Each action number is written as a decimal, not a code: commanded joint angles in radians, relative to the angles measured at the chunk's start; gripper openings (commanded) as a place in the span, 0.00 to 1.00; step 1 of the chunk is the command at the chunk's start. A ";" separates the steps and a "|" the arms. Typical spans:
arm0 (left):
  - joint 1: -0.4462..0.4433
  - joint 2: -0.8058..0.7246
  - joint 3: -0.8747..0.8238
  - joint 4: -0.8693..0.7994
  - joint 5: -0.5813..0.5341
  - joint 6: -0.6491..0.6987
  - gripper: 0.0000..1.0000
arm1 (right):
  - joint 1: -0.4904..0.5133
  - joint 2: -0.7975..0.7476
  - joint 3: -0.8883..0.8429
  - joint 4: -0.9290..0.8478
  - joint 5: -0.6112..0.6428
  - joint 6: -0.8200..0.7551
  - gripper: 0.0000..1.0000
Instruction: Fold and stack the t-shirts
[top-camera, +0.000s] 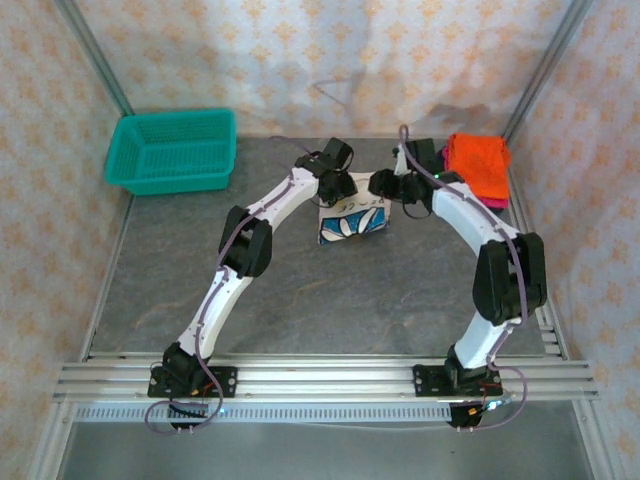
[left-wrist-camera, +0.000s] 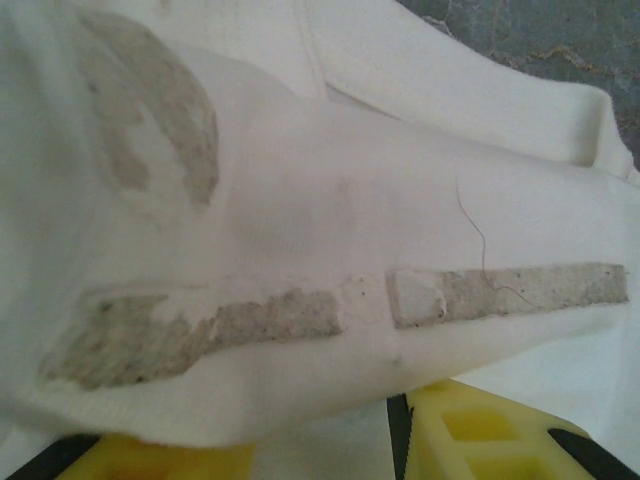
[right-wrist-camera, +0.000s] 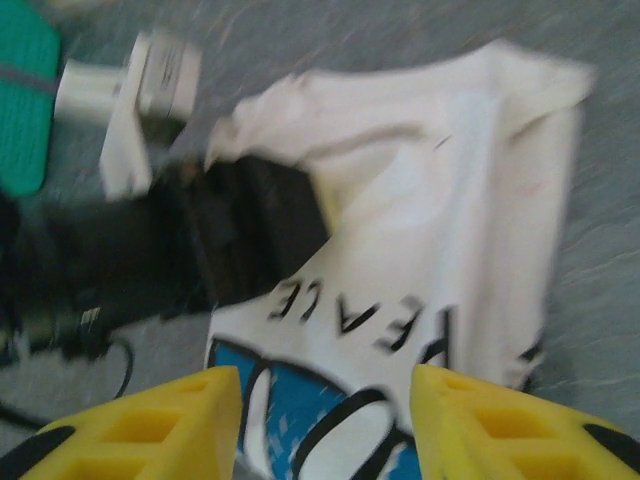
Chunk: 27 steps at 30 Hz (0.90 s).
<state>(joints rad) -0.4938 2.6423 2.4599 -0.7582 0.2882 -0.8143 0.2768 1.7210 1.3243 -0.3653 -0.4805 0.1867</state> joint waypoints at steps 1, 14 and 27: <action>0.020 0.064 -0.023 -0.054 -0.019 -0.020 0.40 | 0.034 0.006 -0.109 0.040 -0.052 0.049 0.42; 0.031 0.077 -0.063 -0.055 -0.023 0.005 0.41 | -0.063 0.191 -0.145 -0.004 0.001 0.106 0.29; 0.031 -0.003 -0.109 -0.020 0.001 0.030 0.45 | -0.078 -0.014 -0.153 0.036 -0.032 0.083 0.51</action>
<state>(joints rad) -0.4881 2.6179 2.3989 -0.7044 0.3145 -0.8127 0.2298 1.8156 1.1915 -0.3511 -0.5209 0.2691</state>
